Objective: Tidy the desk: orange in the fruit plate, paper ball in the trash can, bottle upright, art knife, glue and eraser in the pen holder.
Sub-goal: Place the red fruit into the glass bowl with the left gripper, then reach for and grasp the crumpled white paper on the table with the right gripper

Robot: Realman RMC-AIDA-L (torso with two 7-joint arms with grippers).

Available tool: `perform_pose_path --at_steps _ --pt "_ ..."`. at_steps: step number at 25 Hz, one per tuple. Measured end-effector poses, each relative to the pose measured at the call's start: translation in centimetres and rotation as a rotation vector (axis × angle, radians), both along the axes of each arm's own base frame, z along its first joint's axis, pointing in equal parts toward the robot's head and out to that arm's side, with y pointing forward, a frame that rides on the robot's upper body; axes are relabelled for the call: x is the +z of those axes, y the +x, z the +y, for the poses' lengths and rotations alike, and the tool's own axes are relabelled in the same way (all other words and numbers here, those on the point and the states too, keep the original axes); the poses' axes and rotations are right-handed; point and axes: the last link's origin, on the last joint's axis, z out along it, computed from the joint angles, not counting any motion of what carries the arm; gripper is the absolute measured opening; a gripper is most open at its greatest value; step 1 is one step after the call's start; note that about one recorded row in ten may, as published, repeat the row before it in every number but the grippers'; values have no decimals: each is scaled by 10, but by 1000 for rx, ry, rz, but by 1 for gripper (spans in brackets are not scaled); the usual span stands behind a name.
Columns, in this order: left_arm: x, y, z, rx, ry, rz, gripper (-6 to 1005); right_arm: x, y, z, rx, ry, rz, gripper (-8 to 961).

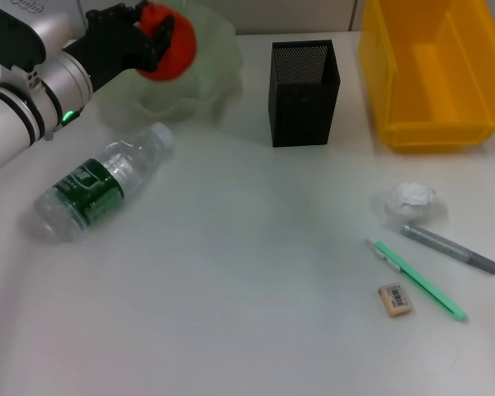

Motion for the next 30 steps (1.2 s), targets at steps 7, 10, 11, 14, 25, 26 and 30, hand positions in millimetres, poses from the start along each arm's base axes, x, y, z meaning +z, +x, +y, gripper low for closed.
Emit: perform_pose_path --at_steps 7,10,11,14,25,26,30 --pt "4 -4 0 7 13 6 477 -1 1 0 -5 -2 6 843" --pt "20 -16 1 48 47 -4 560 -1 2 -2 -10 -1 7 843" --pt "20 -16 1 48 47 -4 589 -1 2 -2 -10 -1 7 843" --pt "38 -27 1 81 71 -24 675 -1 3 -3 -13 -1 7 843" --pt "52 -73 -21 217 60 52 802 -1 3 3 -25 4 -3 843" --pt "52 -73 -21 217 60 52 802 -1 3 3 -25 4 -3 843" --pt "40 -89 -28 281 26 180 802 0 0 5 -17 4 -5 843"
